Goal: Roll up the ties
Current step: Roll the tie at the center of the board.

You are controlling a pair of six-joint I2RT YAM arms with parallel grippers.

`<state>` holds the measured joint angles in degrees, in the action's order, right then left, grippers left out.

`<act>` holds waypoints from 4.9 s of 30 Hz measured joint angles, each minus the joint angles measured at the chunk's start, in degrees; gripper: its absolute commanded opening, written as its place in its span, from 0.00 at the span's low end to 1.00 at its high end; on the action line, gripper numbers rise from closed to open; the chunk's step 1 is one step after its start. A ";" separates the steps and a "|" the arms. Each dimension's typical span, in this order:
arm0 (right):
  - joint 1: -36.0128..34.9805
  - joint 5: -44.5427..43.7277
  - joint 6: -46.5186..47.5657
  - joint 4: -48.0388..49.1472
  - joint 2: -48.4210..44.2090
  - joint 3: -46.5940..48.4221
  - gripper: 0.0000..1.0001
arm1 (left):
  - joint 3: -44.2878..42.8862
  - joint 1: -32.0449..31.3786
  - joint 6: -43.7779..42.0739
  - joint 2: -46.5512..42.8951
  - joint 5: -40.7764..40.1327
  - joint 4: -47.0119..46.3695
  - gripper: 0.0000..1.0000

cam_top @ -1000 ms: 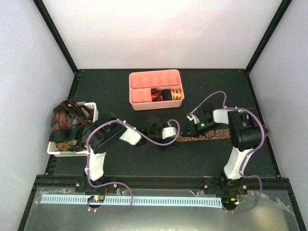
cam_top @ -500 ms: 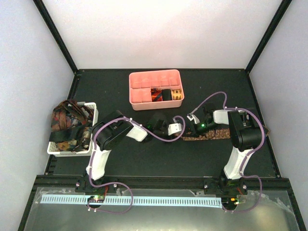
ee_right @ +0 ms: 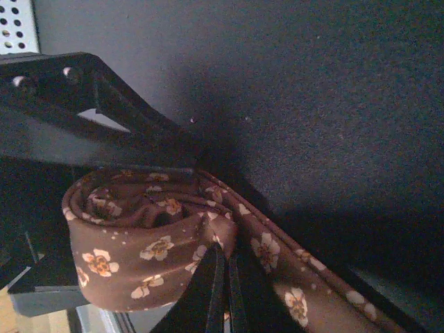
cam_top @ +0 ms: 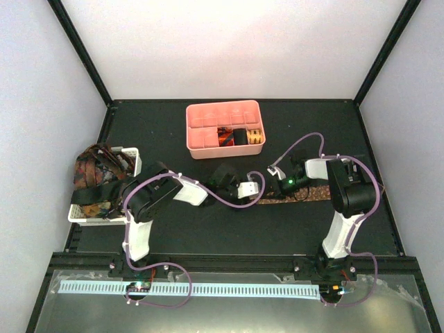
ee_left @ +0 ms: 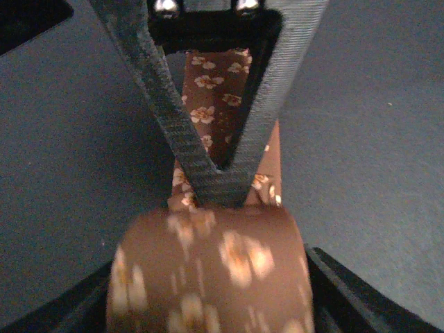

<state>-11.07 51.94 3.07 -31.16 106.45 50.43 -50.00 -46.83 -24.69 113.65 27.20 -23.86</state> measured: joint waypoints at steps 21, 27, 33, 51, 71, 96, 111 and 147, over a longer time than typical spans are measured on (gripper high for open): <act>0.24 0.37 -0.48 -0.07 1.25 0.20 0.02 | 6.14 1.81 12.46 7.63 6.45 -27.50 0.56; 0.28 0.76 -0.52 0.02 1.46 0.26 0.02 | 5.77 1.70 12.22 8.96 6.49 -29.62 0.39; 0.28 1.27 -0.50 0.39 1.64 0.31 0.14 | 4.44 0.66 7.69 5.29 3.50 -19.96 0.32; 2.91 3.39 7.06 -10.95 -1.81 5.40 0.46 | -10.01 -1.05 -3.06 0.55 -4.63 18.23 0.28; 1.51 3.15 1.92 -8.79 -1.05 5.03 0.02 | -10.82 -1.42 -3.23 0.68 -5.77 19.74 0.56; -1.60 1.14 -1.05 -1.14 3.48 3.21 0.02 | 8.76 4.24 9.81 -3.32 4.57 -9.75 0.99; -4.28 2.64 -2.75 2.56 4.15 3.65 0.02 | 7.19 4.72 7.80 -1.01 4.04 -10.10 0.88; -1.99 2.95 -2.10 1.77 3.54 1.64 0.02 | 10.29 4.07 8.04 -2.12 5.75 -12.68 0.59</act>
<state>-13.06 54.89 0.97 -29.39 110.00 52.07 -39.70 -42.76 -16.64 111.53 32.95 -36.53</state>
